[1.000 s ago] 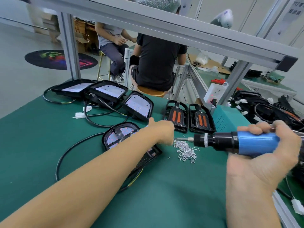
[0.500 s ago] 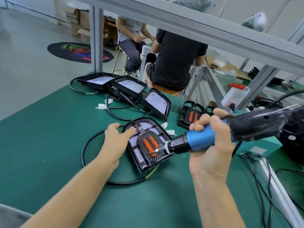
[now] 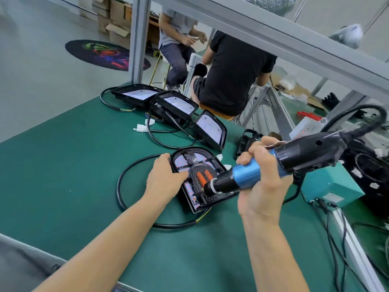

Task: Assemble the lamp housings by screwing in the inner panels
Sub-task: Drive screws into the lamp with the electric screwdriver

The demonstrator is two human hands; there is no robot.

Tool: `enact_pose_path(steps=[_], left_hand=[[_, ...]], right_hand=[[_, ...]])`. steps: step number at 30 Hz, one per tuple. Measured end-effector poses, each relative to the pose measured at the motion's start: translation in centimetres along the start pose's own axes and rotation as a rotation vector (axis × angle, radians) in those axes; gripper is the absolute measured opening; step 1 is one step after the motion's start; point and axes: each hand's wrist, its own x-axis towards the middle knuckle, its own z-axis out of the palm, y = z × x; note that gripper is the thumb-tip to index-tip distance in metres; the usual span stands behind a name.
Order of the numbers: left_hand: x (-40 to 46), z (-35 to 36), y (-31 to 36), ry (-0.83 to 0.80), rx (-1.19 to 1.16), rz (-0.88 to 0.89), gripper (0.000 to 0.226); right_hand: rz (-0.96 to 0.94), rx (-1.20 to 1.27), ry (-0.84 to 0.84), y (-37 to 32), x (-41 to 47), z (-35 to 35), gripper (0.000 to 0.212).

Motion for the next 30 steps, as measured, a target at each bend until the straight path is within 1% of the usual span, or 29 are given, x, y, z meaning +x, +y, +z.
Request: enact_pose_path(steps=[2,3,8,12,15,19,22,25,27,30], left_hand=[[-0.1,0.0,0.1,0.006,0.017,0.013,0.042],[-0.2,-0.1,0.1,0.002,0.024,0.019,0.038],[-0.3,-0.1,0.0,-0.002,0.025,0.048,0.039],[-0.4,0.1,-0.2,0.001,0.045,0.068,0.028],[-0.4,0.2,-0.3,0.014,0.049,0.081,0.028],[-0.5,0.3,-0.4,0.035,0.063,0.090,0.035],[-0.6,0.4,-0.5,0.045,0.073,0.091,0.040],[-0.7,0.4,-0.5,0.053,0.086,0.094,0.043],[-0.7,0.4,-0.6,0.057,0.092,0.107,0.041],[-0.8,0.4,-0.8,0.066,0.082,0.135,0.037]], right_hand=[[0.003,-0.023,0.008,0.1,0.0,0.2,0.027],[0.004,-0.041,0.013,0.2,-0.1,0.4,0.028],[0.004,-0.104,0.014,0.1,-0.3,0.8,0.026],[-0.004,-0.134,0.010,0.0,-0.5,0.9,0.020],[-0.016,-0.135,0.012,-0.2,-0.4,0.9,0.022],[-0.028,-0.134,0.024,-0.7,-0.4,0.5,0.024],[-0.022,-0.095,0.040,-1.1,-0.3,0.1,0.014],[-0.021,-0.039,0.074,-1.7,0.1,-0.4,0.014],[-0.039,-0.011,0.096,-2.6,0.5,-0.8,0.010],[-0.072,-0.004,0.141,-4.8,1.4,-1.7,0.009]])
